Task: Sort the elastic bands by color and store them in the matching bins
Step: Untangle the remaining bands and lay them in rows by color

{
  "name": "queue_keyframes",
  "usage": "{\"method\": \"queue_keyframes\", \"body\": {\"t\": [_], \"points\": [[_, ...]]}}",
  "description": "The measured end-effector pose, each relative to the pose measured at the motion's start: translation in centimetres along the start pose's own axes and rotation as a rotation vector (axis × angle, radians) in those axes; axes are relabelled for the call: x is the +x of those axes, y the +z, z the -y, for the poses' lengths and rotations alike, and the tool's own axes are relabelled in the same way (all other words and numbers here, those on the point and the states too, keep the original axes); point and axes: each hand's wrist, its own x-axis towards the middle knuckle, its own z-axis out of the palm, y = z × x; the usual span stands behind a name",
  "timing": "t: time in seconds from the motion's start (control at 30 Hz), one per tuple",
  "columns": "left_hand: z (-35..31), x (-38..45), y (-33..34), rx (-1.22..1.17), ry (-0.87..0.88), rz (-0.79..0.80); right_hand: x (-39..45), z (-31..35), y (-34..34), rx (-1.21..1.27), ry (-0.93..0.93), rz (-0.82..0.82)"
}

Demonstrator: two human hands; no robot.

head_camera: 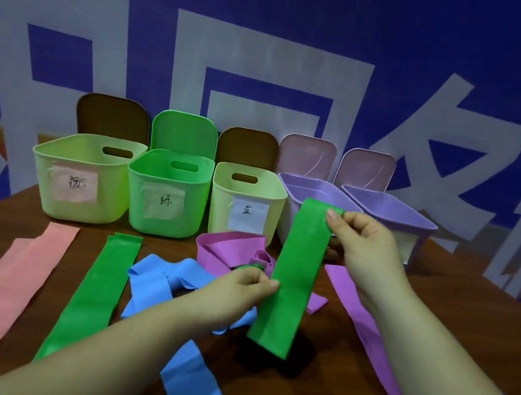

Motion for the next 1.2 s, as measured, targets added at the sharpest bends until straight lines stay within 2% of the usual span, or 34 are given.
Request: {"method": "queue_keyframes", "body": {"t": [0.07, 0.17, 0.23, 0.3, 0.33, 0.4, 0.47, 0.53, 0.63, 0.7, 0.8, 0.93, 1.0, 1.2], "points": [[-0.2, -0.1, 0.0, -0.149, -0.036, -0.031, 0.5, -0.4, -0.5, -0.051, 0.001, -0.021], [-0.8, -0.3, -0.7, -0.095, -0.03, -0.158, 1.1, -1.7, -2.0, -0.289, -0.015, -0.078], [-1.3, -0.5, -1.9, 0.035, 0.004, -0.196, 1.1, -2.2, -3.0, -0.66, 0.089, -0.012], [-2.0, -0.6, -3.1, 0.19, 0.03, -0.124, 0.1, -2.0, -3.1, -1.134, 0.276, 0.121], [-2.3, -0.6, -3.5, 0.265, 0.037, -0.069, -0.4, -2.0, -2.8, -1.25, 0.3, 0.156], [-3.2, -0.5, -3.9, 0.342, 0.035, 0.042, -1.3, -1.9, -1.5, -1.142, 0.192, 0.175], [-4.0, -0.4, -4.1, 0.351, 0.023, 0.144, -2.2, -1.8, 0.5, -0.76, 0.092, 0.294], [-4.7, -0.3, -4.5, 0.358, 0.037, 0.241, -2.9, -2.2, 2.7, -0.373, 0.142, 0.407], [-5.4, -0.7, -6.1, 0.258, -0.006, 0.289, -3.6, -3.4, 4.4, -0.051, 0.293, 0.523], [-5.5, -1.0, -7.5, 0.175, -0.062, 0.305, -3.6, -4.0, 4.9, -0.039, 0.358, 0.586], [-5.4, -1.8, -9.3, 0.116, -0.152, 0.329, -3.8, -4.0, 4.8, -0.093, 0.326, 0.661], [-4.5, -2.4, -11.2, 0.079, -0.284, 0.358, -3.6, -3.8, 4.7, -0.07, 0.271, 0.592], [-4.1, -2.6, -11.5, 0.087, -0.291, 0.282, -3.4, -3.5, 4.6, -0.096, 0.226, 0.557], [-3.8, -2.6, -11.3, -0.035, -0.227, -0.103, -2.9, -2.9, 3.7, -0.249, 0.148, 0.514]]}}
